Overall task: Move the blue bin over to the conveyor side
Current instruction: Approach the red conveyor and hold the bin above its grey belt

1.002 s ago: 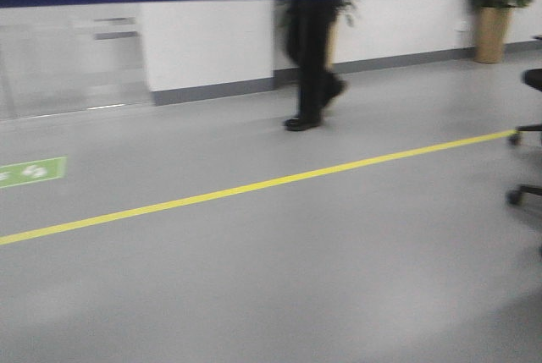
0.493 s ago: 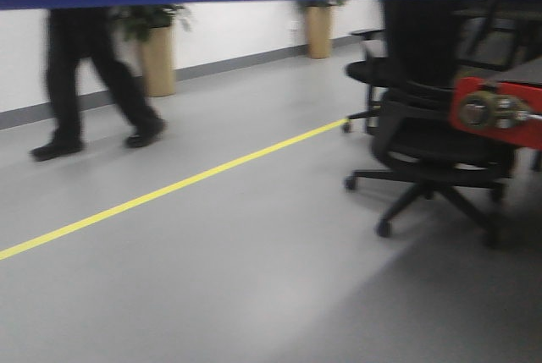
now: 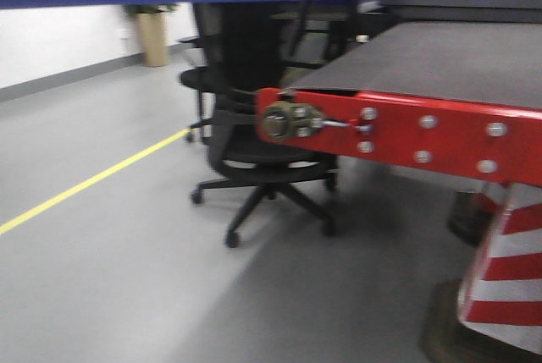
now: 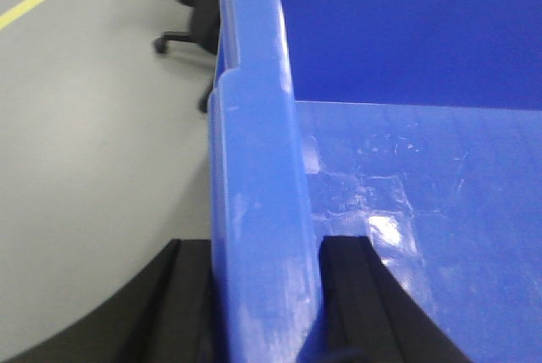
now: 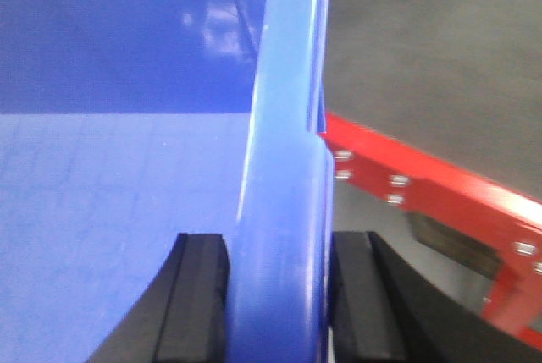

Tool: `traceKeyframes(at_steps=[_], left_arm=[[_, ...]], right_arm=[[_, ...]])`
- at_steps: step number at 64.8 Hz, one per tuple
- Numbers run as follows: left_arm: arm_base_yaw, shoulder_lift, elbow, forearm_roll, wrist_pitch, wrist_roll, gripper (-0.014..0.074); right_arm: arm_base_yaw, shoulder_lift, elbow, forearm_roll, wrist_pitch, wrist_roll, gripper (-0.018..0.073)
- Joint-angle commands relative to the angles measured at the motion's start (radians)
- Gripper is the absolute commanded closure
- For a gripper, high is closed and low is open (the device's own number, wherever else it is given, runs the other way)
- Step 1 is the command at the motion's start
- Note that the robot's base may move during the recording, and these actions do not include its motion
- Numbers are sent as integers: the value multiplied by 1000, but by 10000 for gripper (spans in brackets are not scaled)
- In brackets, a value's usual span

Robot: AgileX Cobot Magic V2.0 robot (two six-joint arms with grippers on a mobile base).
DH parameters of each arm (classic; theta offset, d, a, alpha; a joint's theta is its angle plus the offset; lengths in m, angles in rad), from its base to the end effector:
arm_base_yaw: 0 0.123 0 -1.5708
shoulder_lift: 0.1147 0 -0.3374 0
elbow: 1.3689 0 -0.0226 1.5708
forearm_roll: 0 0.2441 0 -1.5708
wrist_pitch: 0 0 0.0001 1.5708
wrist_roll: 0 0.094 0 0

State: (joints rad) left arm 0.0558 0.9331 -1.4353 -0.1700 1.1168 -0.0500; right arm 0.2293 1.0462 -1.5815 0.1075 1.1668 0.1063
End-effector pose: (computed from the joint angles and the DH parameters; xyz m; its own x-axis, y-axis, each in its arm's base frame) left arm 0.1030 -0.0086 0.5234 -0.5032 -0.1517 -0.8508 0.0138 0.9829 -0.1834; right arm 0.1252 0.0388 0.5448 -0.5427 0.0247 -0.8396 -0.2306 0.9568 0.1772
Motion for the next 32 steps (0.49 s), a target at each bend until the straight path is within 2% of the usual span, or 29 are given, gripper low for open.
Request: traceKeyframes(at_steps=[1,32], left_arm=[[1,-12,-16,45,-96,12,614],[1,-12,-16,45,-96,12,614]], right_arm=[[-7,-21,-11,-79,-105,-20,637],[-7,-21,-11,-79,-105,-20,637]])
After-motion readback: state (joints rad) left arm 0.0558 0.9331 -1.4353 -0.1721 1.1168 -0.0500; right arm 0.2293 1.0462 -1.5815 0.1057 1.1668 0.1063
